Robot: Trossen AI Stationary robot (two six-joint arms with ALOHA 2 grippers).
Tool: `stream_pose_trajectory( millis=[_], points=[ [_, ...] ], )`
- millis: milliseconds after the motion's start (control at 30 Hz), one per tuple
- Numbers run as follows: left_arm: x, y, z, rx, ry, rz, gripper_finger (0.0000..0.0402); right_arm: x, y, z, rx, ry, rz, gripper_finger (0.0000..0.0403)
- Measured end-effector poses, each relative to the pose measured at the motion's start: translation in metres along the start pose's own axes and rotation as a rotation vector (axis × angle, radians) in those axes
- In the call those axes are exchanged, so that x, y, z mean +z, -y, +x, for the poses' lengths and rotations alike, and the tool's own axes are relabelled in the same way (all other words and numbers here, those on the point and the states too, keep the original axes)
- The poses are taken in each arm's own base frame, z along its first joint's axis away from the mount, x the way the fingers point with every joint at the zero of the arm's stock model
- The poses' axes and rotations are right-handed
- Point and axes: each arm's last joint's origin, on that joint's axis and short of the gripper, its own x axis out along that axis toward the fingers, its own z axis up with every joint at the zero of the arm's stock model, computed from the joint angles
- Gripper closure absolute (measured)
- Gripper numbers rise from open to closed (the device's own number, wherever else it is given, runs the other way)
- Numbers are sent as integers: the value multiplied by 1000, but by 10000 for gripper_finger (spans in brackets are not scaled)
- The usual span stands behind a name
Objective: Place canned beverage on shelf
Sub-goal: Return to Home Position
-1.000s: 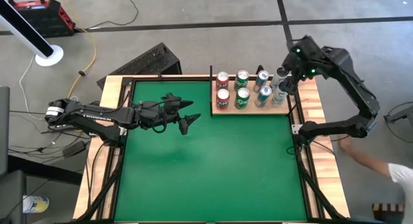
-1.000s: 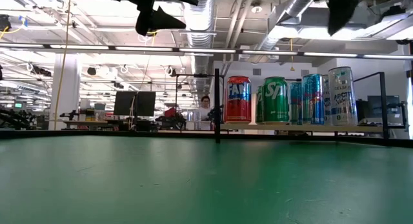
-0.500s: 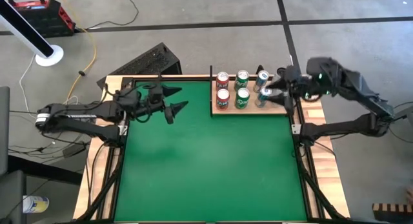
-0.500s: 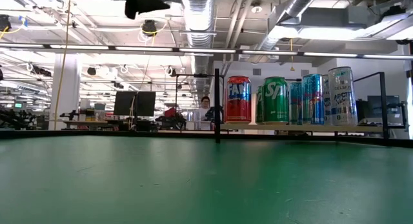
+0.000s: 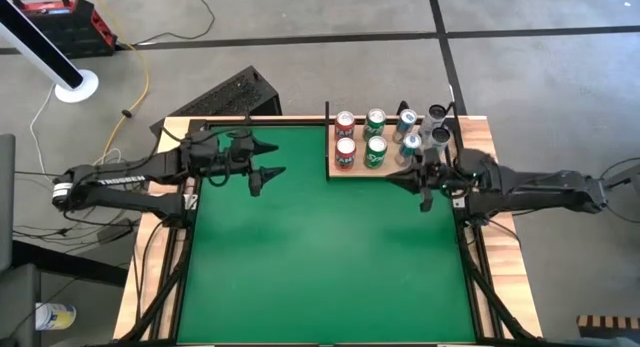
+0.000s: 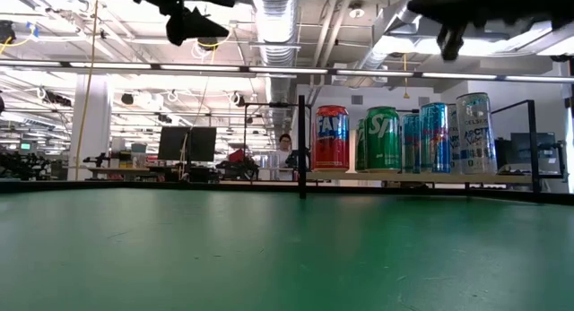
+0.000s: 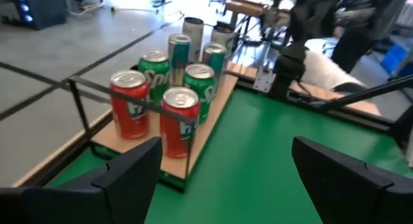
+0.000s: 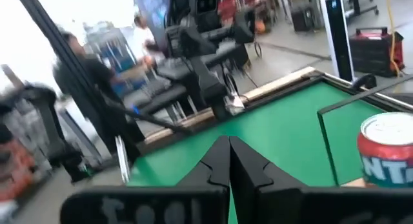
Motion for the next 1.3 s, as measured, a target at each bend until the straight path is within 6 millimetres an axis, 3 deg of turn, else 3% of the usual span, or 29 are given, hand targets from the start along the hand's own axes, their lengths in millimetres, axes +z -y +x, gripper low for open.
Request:
stream_pose_trajectory(
  millis=[200,400,767,1300],
  points=[
    [-31,-5,-11,-44,66,-107,96,-51,22,-2,-5,69,93,388],
    [-66,-15,-36,-39,119,-231,127,-79,34,-6,-13,100,161,387],
    [-106,-28,-73,-29,241,-315,181,-89,39,-7,-48,79,175,386],
    [-155,-38,-80,-61,283,-427,216,-100,44,3,-84,-4,166,386]
  ],
)
